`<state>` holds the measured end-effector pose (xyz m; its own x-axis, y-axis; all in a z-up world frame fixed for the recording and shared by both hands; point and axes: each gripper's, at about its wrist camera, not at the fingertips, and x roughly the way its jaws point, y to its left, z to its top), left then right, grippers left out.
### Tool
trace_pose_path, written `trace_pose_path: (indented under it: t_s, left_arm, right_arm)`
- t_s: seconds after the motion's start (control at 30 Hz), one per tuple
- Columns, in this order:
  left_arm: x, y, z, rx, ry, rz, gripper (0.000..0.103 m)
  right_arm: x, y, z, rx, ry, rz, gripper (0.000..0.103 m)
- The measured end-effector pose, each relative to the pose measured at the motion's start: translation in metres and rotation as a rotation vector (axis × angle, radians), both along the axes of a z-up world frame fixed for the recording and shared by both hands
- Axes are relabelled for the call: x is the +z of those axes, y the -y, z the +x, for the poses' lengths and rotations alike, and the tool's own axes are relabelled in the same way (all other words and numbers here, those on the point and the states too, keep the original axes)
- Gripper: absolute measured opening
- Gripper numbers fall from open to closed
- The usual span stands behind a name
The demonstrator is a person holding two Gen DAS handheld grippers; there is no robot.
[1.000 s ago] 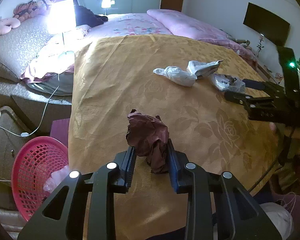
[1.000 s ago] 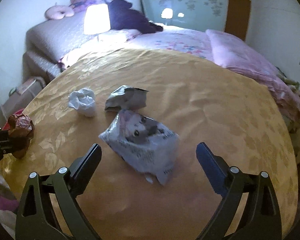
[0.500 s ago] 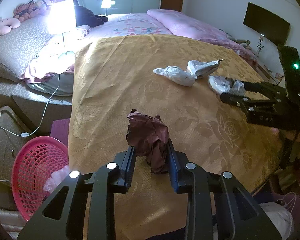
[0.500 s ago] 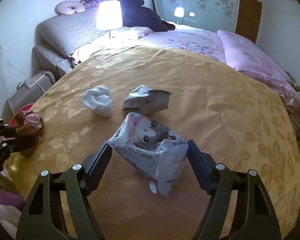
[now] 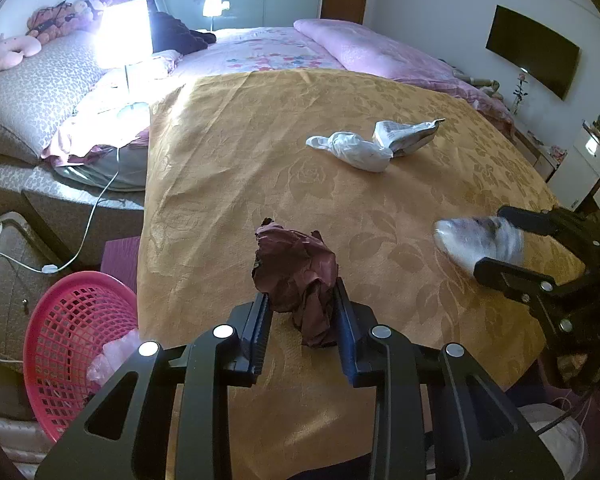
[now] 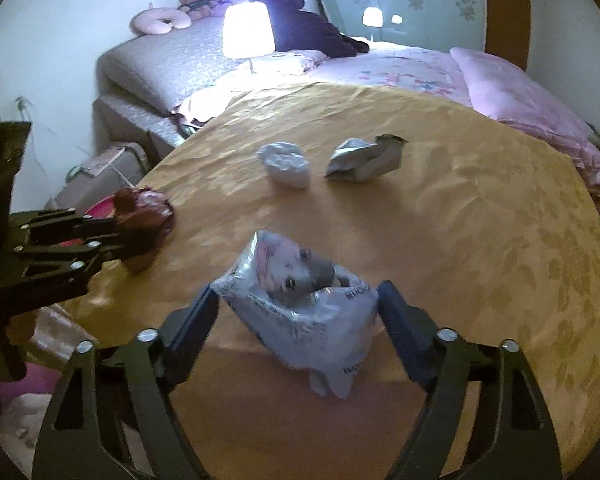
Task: Collect trash
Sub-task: 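Grasp the white cartoon snack bag with the right tool while left tool holds cloth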
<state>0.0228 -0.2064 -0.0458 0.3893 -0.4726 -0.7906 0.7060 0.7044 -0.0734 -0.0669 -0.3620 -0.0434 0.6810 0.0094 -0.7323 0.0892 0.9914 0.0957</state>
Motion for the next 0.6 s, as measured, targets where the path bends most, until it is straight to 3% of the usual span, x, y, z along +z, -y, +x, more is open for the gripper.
trace_pose_path:
  t_s: [0.17,0.43,0.6]
  left_arm:
    - [0.0,0.0,0.0,0.001,-0.001,-0.001,0.028]
    - [0.0,0.0,-0.001,0.0,0.001,-0.001,0.028]
    - [0.001,0.0,-0.001,0.0,0.004,0.0,0.028]
  right_arm:
    - [0.003,-0.002,0.005,0.004,0.012,-0.046,0.086]
    - [-0.014,-0.005,0.004,0.047,-0.025,-0.03,0.085]
    - [-0.014,-0.008,-0.002,0.043,-0.009,-0.026,0.068]
